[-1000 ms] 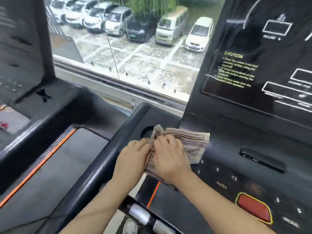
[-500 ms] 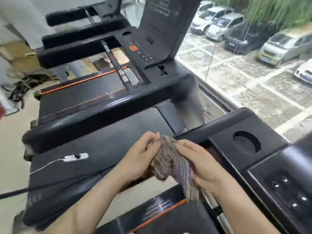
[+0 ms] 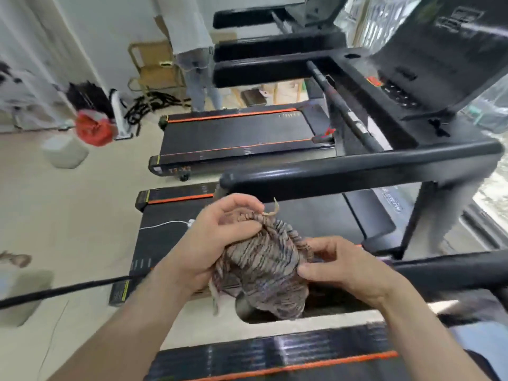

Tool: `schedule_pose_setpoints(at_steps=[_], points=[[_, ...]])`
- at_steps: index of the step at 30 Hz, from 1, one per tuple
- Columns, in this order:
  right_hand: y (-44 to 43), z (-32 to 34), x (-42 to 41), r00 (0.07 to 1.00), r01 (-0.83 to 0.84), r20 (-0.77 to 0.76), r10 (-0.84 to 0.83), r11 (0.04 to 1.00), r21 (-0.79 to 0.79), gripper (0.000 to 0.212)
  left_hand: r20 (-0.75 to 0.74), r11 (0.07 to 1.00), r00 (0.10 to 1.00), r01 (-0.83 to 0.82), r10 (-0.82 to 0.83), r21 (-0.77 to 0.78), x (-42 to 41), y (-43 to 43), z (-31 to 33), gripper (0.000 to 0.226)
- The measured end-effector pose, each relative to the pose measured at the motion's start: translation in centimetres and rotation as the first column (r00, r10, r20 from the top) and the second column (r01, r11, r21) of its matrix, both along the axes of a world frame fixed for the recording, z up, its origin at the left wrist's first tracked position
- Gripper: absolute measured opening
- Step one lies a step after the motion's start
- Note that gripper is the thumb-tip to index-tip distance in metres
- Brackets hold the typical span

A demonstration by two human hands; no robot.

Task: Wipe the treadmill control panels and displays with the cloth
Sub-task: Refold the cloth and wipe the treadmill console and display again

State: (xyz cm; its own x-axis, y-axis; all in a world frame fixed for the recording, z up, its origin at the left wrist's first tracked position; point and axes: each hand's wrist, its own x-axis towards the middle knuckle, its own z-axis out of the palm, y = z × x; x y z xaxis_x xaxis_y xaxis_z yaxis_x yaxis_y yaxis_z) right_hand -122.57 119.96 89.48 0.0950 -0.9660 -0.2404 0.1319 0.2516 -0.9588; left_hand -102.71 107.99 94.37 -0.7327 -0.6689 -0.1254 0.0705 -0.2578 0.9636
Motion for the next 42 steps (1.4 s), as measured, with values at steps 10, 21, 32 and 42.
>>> schedule_pose_setpoints(at_steps=[10, 21, 32, 42], points=[[-14.2, 1.0, 11.2, 0.904, 0.261, 0.354, -0.240, 0.965, -0.009, 0.069, 0.254, 0.897, 0.874, -0.344, 0.414, -0.278, 11.4, -16.0, -0.9, 0.012], [-23.9, 1.0, 12.0, 0.787, 0.438, 0.470, -0.400, 0.899, 0.032, 0.053, 0.354, 0.977, 0.925, -0.072, 0.140, -0.199, 10.1, -28.0, 1.6, 0.024], [-30.3, 4.1, 11.0, 0.865, 0.399, -0.302, -0.401, 0.914, -0.070, 0.041, 0.385, 0.906, 0.900, -0.022, 0.202, -0.424, 8.8, -37.8, 3.3, 0.026], [-38.8, 3.0, 1.7, 0.606, 0.747, -0.372, -0.703, 0.664, -0.038, 0.030, 0.545, 0.761, 0.796, 0.520, -0.265, -0.388, -4.5, -49.5, 3.1, 0.031]])
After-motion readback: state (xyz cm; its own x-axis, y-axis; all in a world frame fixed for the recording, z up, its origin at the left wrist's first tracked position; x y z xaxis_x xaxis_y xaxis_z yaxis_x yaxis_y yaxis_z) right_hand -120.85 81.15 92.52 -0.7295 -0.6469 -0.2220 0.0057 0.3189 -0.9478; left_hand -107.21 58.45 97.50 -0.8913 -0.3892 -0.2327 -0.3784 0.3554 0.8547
